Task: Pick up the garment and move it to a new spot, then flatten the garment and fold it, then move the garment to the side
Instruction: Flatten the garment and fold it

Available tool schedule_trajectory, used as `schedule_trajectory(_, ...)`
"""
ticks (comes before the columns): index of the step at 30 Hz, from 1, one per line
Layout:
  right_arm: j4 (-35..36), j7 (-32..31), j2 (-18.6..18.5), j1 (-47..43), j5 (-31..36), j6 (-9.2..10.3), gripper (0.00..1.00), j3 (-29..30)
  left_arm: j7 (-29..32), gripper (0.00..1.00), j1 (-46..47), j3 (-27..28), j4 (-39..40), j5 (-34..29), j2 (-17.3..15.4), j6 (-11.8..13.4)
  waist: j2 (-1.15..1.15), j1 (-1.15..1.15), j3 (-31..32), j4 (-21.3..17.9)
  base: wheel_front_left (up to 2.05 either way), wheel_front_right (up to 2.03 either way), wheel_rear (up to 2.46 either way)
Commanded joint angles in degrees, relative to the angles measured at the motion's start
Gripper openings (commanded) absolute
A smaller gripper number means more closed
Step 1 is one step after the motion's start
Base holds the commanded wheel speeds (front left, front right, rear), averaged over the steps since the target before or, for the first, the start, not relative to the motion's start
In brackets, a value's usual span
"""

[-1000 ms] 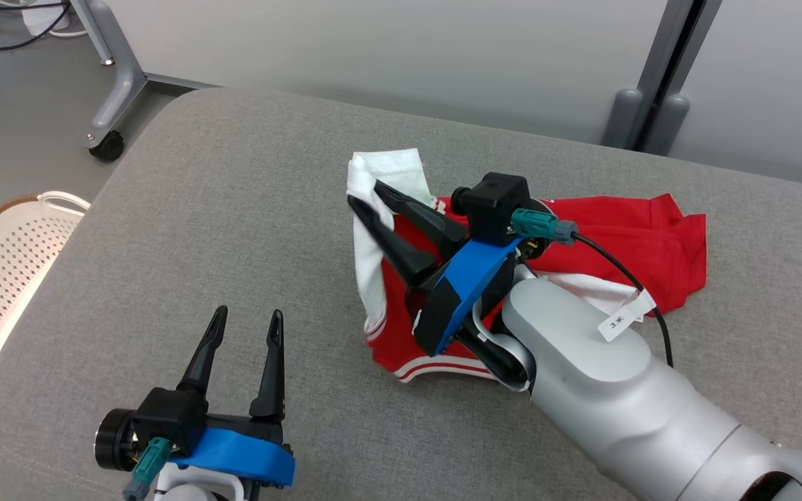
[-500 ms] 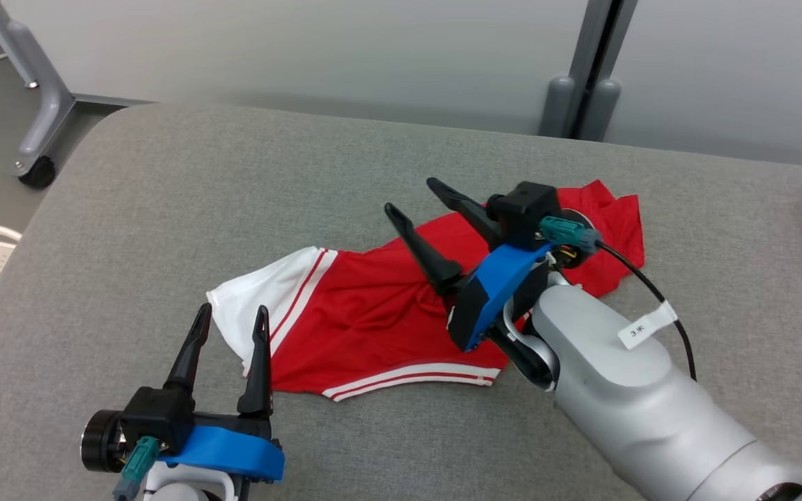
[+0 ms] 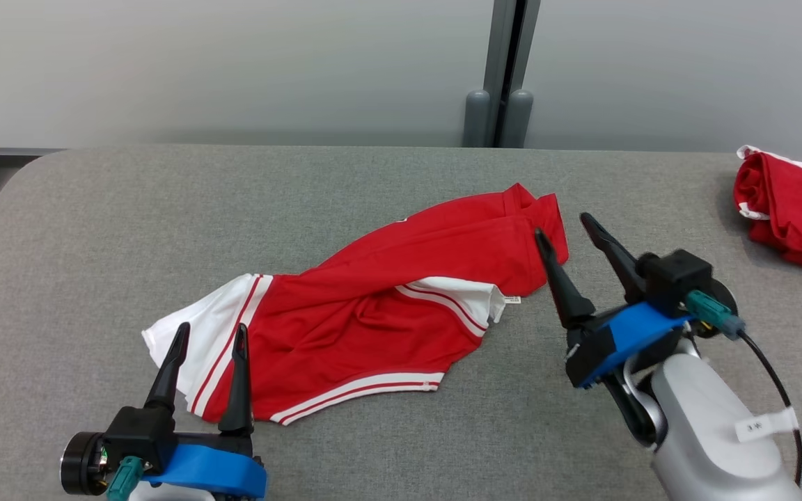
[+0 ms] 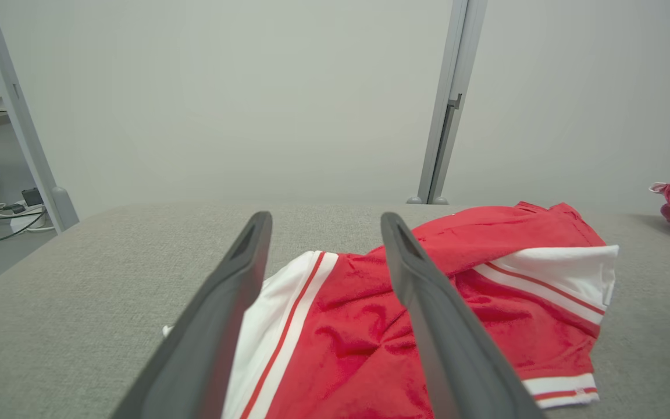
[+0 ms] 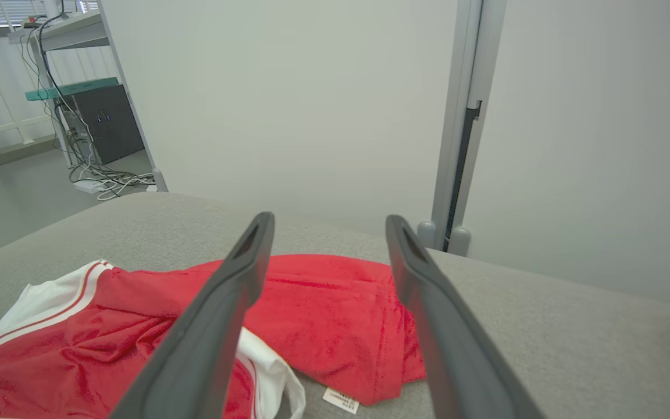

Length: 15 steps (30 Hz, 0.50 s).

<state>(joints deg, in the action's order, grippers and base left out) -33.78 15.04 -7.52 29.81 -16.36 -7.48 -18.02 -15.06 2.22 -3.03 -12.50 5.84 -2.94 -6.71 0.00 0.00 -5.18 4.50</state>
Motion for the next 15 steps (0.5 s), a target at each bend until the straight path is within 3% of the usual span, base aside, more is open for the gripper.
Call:
schedule_trajectory(1, 1.23, 0.17, -0.37, -2.14, 0.65, -0.03, 1.0, 1.24, -0.15, 1.0, -0.49, 0.07, 0.1, -0.43, 0.03, -0.3, 0.0, 0.0, 0.42, -0.48, 0.0, 0.0, 0.0)
schedule_trajectory(8, 8.42, 0.17, -0.98, -13.45, 3.75, -0.02, 1.0, 8.52, -0.15, 1.0, -1.45, 0.43, 0.15, -0.78, 0.04, -0.53, 0.0, 0.0, 1.56, -1.61, 0.0, 0.0, 0.0)
schedule_trajectory(15, 14.12, 0.17, 1.49, -22.83, 5.27, -0.03, 1.0, 14.03, -0.15, 1.0, -2.31, 0.28, 0.15, -0.81, 0.06, -0.62, 0.0, 0.0, 1.99, -2.04, 0.0, 0.0, 0.0)
